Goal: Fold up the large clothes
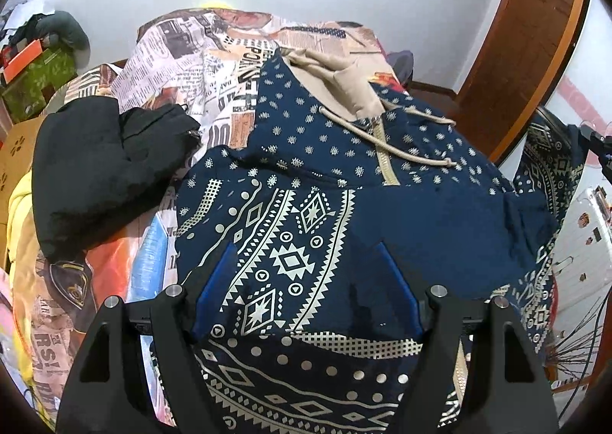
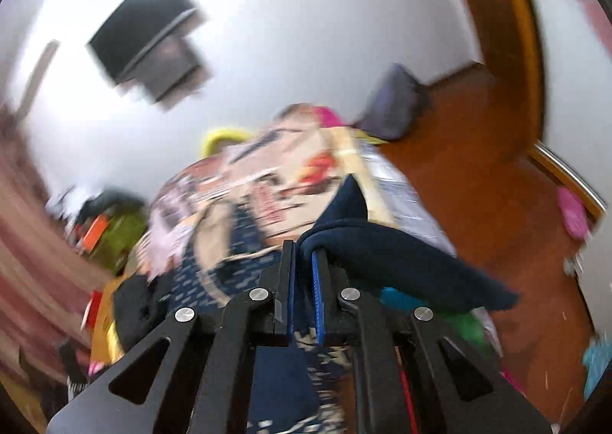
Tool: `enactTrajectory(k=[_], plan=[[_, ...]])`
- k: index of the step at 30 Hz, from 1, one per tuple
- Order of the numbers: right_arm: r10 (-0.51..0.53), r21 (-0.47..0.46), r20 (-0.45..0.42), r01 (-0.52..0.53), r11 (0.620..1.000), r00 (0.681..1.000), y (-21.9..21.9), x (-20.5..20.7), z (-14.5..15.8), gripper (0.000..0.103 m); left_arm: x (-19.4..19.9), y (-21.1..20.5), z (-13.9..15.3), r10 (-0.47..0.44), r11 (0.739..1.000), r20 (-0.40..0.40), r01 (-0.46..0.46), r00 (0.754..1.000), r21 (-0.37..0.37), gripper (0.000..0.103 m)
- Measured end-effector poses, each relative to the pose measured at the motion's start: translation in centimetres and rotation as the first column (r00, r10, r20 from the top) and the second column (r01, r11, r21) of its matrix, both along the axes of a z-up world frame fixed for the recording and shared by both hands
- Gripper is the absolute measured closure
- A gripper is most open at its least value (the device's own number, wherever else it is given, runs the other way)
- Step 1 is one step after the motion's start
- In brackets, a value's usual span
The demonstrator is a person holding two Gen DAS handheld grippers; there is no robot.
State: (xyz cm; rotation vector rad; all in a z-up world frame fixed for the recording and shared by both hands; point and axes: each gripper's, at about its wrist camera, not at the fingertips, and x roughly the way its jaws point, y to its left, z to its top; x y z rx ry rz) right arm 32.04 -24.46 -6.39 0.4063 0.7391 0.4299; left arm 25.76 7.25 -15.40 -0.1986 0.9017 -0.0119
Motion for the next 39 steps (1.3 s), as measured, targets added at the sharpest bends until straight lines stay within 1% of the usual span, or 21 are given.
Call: enactTrajectory(k=[1,2,4,6,8,11,12,15,18,21,22,23,24,26,28,32,36,39], plan=[[0.023,-0.009,0.003,-0.023,1.0,1.0,0.8,-0.2,-0.1,0.096,-0.2,0.1,0.2,0.002,1.0,0.004,-0.002,1.0,-0.001,0.029],[0.053,-0.037,0.004,-0.053,0.998,0.999,2.1,-0.7,-0.3,0.096,-0.5,0.2,0.3,0.003,1.0,0.007,-0.003,1.0,0.0,0.029],[0.097,-0.094,-0.02,-0.098,0.991,0.995,4.5,-1.1,-1.8,0.096,-0.8,0.3,0.4,0.004,1.0,0.01,-0.004,1.0,0.007,0.029],[0.126,-0.12,-0.064,-0.133,0.984,0.99,5.8,-1.3,-3.3,0.096,-1.2,0.4,0.4,0.003,1.0,0.013,-0.003,1.0,0.013,0.029],[0.15,-0.137,-0.139,-0.169,0.976,0.979,6.8,-1.5,-5.7,0.096,-1.6,0.5,0.5,0.001,1.0,0.016,-0.002,1.0,0.017,0.029],[0.151,-0.186,-0.222,-0.193,0.963,0.963,8.0,-1.9,-8.4,0.096,-2.2,0.7,0.4,-0.003,1.0,0.018,0.002,1.0,0.021,0.029],[0.146,-0.203,-0.235,-0.196,0.959,0.961,8.2,-2.1,-8.7,0.096,-2.4,0.7,0.4,-0.003,1.0,0.019,0.003,1.0,0.025,0.029],[0.131,-0.238,-0.256,-0.194,0.952,0.958,8.3,-2.8,-9.0,0.096,-2.7,0.7,0.4,-0.006,0.999,0.021,0.005,1.0,0.034,0.029],[0.13,-0.237,-0.253,-0.192,0.952,0.959,7.4,-2.9,-7.8,0.096,-2.8,0.5,0.3,-0.007,0.999,0.023,0.006,1.0,0.041,0.029],[0.13,-0.23,-0.233,-0.184,0.956,0.964,7.5,-3.3,-6.7,0.094,-2.8,0.3,0.3,-0.01,0.999,0.025,0.009,1.0,0.04,0.029],[0.124,-0.228,-0.22,-0.175,0.958,0.968,7.2,-3.4,-6.1,0.09,-2.7,0.2,0.3,-0.012,0.999,0.025,0.011,1.0,0.038,0.029],[0.11,-0.226,-0.203,-0.156,0.961,0.973,6.8,-3.5,-5.5,0.083,-2.7,0.1,0.3,-0.014,0.999,0.025,0.013,1.0,0.036,0.029],[0.094,-0.225,-0.19,-0.136,0.965,0.977,6.5,-3.6,-5.1,0.078,-2.6,0.0,0.3,-0.015,0.999,0.025,0.014,1.0,0.036,0.029],[0.035,-0.214,-0.152,-0.067,0.975,0.988,5.3,-3.6,-4.2,0.055,-2.5,-0.2,0.2,-0.017,0.999,0.025,0.016,1.0,0.035,0.029],[-0.016,-0.191,-0.132,-0.01,0.982,0.991,4.1,-3.3,-3.8,0.052,-2.3,-0.4,0.1,-0.018,0.999,0.024,0.017,1.0,0.037,0.029],[-0.129,-0.125,-0.176,0.108,0.986,0.976,1.2,-1.4,-4.4,0.052,-2.1,-0.6,-0.1,-0.019,0.999,0.019,0.019,1.0,0.038,0.029],[-0.224,-0.057,-0.25,0.216,0.975,0.942,-1.3,0.1,-6.3,0.052,-1.9,-0.4,-0.6,-0.016,0.999,0.01,0.015,1.0,0.038,0.029],[-0.28,-0.017,-0.326,0.291,0.957,0.903,-2.7,1.1,-8.6,0.052,-1.8,-0.2,-0.9,-0.009,0.999,0.001,0.009,1.0,0.033,0.029]])
